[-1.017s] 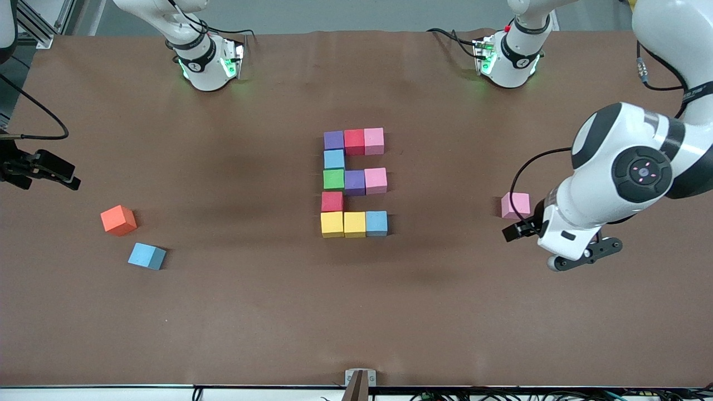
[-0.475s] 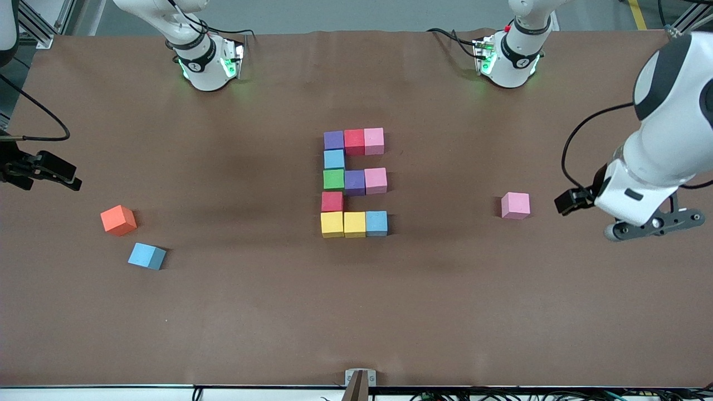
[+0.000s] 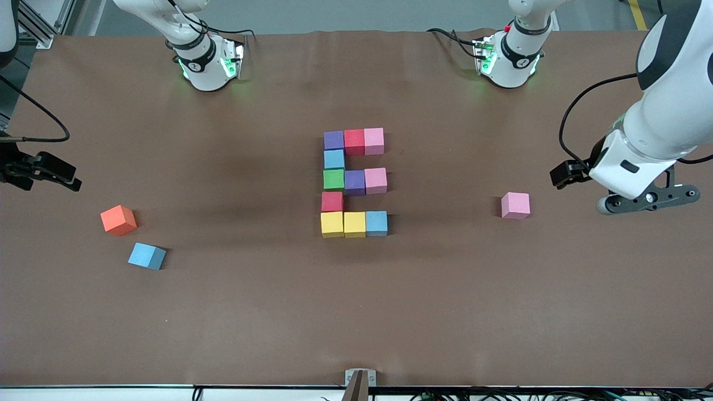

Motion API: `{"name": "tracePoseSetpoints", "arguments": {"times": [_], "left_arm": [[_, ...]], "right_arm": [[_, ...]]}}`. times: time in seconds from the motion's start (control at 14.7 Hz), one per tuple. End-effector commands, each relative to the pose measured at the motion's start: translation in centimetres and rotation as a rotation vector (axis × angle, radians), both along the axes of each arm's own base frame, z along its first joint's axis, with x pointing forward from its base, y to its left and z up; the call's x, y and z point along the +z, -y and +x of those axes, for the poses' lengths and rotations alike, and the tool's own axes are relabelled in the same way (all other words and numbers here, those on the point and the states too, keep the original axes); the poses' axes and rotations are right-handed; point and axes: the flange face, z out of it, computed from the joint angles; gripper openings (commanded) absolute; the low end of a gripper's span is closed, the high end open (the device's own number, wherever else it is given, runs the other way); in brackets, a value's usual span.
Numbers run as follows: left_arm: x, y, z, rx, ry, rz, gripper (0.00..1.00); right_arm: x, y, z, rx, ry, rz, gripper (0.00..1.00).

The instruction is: Arrange 11 blocks into digit 3

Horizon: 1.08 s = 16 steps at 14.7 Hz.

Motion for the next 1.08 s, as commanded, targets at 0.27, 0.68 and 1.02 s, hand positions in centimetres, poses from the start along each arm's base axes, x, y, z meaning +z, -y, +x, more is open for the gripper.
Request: {"name": "tracePoseSetpoints", "arguments": {"times": [0.27,0.68,1.02], "left_arm": [[5.0,-3.0,-4.0,-0.128,0.015,-0.042,1.0],[5.0,-4.2,-8.9,-0.09,0.016,-0.105,1.0],[6.0,-4.1,-10.9,-0.1,0.031,-0.119,1.0]], "right_arm": [[-0.1,0.3,-0.1,-0.001,0.006,0.014,1.0],[0.1,0.2,-0.1,0.002,0.008,0.008,1.0],[0.9,0.4,-0.1,-0.001,0.024,0.005,1.0]]}}
